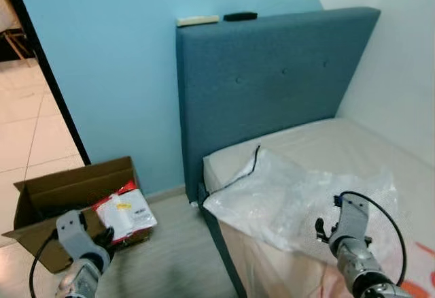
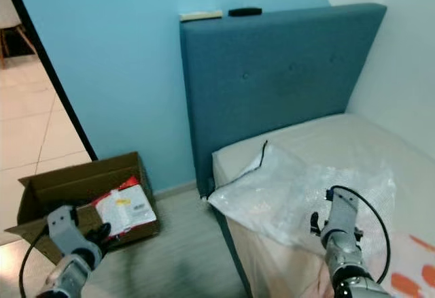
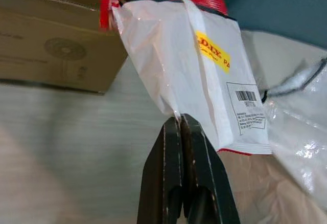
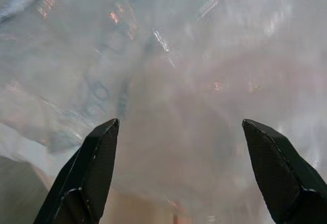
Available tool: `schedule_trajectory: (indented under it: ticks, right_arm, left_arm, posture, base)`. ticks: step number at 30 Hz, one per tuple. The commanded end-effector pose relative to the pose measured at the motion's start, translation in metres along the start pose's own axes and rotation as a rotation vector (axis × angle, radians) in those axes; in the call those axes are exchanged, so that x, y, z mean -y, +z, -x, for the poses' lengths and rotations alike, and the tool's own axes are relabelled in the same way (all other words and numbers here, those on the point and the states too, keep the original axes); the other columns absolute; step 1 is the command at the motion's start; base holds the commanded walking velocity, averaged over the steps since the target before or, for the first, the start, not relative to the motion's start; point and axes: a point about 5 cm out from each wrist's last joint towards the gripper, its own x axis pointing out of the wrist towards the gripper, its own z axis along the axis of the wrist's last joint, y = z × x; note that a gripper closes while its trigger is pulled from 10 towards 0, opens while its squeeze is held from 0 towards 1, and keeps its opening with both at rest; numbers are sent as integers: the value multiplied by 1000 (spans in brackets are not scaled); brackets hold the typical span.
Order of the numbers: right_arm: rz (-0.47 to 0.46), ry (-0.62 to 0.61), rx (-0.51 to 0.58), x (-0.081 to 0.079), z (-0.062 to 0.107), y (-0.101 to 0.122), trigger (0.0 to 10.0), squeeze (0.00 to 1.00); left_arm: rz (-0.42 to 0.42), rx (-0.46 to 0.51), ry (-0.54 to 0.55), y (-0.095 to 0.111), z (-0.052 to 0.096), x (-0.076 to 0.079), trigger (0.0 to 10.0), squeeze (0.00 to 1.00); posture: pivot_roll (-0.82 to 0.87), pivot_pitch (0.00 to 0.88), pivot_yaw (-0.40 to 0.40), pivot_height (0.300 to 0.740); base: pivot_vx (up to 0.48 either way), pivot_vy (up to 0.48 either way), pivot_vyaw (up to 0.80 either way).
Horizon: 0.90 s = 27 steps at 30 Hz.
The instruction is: Clean up the room
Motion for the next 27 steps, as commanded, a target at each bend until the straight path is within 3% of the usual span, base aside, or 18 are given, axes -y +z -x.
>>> schedule_trajectory:
  ticks: [1, 8, 10, 15, 19, 22, 25, 27]
  right_arm:
    - [13, -15, 5, 1, 0, 0, 10000, 0]
    - [32, -37, 54, 2, 0, 8, 10000, 0]
    - [-22, -37, 102, 6, -1, 18, 10000, 0]
    - [-36, -51, 156, 9, -3, 34, 10000, 0]
    - [-2, -98, 226, 16, -3, 53, 10000, 0]
    - [95, -203, 259, 29, -2, 64, 10000, 0]
    - [95, -203, 259, 29, -2, 64, 10000, 0]
    - [127, -213, 185, 28, -3, 53, 10000, 0]
  left_arm:
    - [-18, 7, -20, 1, -2, 6, 10000, 0]
    - [-17, 42, -52, 8, -6, 13, 10000, 0]
    - [-23, 76, -81, 16, -8, 16, 10000, 0]
    - [-37, 104, -107, 23, -10, 18, 10000, 0]
    - [-56, 126, -135, 28, -9, 18, 10000, 0]
    - [-85, 132, -167, 28, -8, 19, 10000, 0]
    - [-85, 132, -167, 28, -8, 19, 10000, 0]
    - [-104, 128, -185, 26, -6, 20, 10000, 0]
  posture:
    - [-4, 15, -15, 614]
    - [-4, 31, -11, 604]
    - [6, 49, -8, 604]
    - [22, 69, -4, 604]
    - [31, 95, 2, 604]
    - [31, 121, 4, 604]
    - [31, 121, 4, 604]
    - [38, 148, 5, 604]
  base:
    - [0, 0, 0]
    - [0, 0, 0]
    - [0, 0, 0]
    - [0, 0, 0]
    - [0, 0, 0]
    - [0, 0, 0]
    - [0, 0, 0]
    - [0, 0, 0]
